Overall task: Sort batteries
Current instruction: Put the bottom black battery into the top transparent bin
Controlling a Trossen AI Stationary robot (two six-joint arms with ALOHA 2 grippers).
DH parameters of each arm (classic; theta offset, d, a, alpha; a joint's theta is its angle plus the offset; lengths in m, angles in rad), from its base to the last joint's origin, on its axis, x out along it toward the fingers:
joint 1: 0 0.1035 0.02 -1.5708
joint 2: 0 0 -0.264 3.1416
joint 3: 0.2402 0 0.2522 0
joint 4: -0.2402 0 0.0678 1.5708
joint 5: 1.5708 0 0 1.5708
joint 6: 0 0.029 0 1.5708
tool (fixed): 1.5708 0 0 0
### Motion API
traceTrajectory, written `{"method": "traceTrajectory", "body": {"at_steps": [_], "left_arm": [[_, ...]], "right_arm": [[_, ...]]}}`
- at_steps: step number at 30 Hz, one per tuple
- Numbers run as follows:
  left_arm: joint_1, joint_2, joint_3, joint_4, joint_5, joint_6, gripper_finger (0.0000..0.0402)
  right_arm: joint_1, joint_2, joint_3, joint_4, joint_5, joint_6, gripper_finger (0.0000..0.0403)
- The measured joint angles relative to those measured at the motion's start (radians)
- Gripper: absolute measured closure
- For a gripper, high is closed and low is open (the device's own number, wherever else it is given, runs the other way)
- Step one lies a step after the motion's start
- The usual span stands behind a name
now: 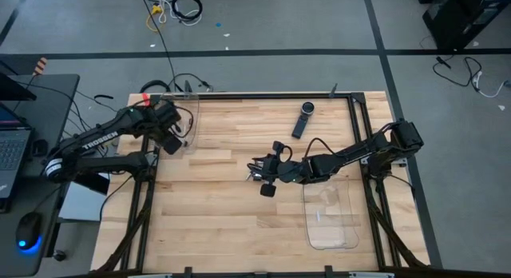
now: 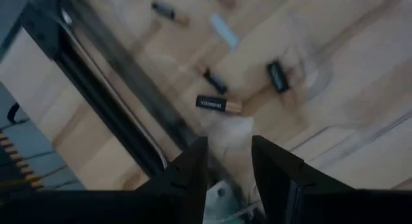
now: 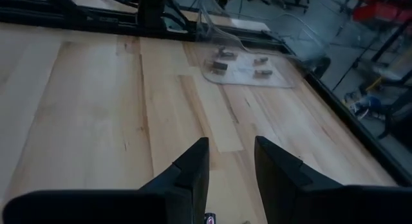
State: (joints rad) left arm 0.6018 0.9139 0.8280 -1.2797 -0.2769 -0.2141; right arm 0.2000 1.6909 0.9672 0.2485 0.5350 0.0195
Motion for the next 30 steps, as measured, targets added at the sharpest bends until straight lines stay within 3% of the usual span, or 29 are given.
{"method": "traceTrajectory", "body": {"at_steps": [7, 14, 23, 30], "left_arm": [[-0.029, -0.038, 0.097, 0.242, 0.003, 0.098, 0.0282], [-0.149, -0.058, 0.099, 0.578, 0.054, 0.268, 0.0282], [-0.302, -0.058, 0.062, 0.781, 0.062, 0.394, 0.0282], [-0.379, -0.057, -0.004, 0.876, 0.062, 0.413, 0.0282]], "right_arm": [[-0.057, 0.0, 0.0, -0.119, -0.076, 0.135, 0.0291], [-0.036, 0.023, -0.001, -0.22, -0.247, 0.098, 0.0292], [0.057, 0.116, 0.0, -0.24, -0.195, 0.121, 0.0291], [0.062, 0.157, 0.0, -0.25, -0.161, 0.165, 0.0292]]}}
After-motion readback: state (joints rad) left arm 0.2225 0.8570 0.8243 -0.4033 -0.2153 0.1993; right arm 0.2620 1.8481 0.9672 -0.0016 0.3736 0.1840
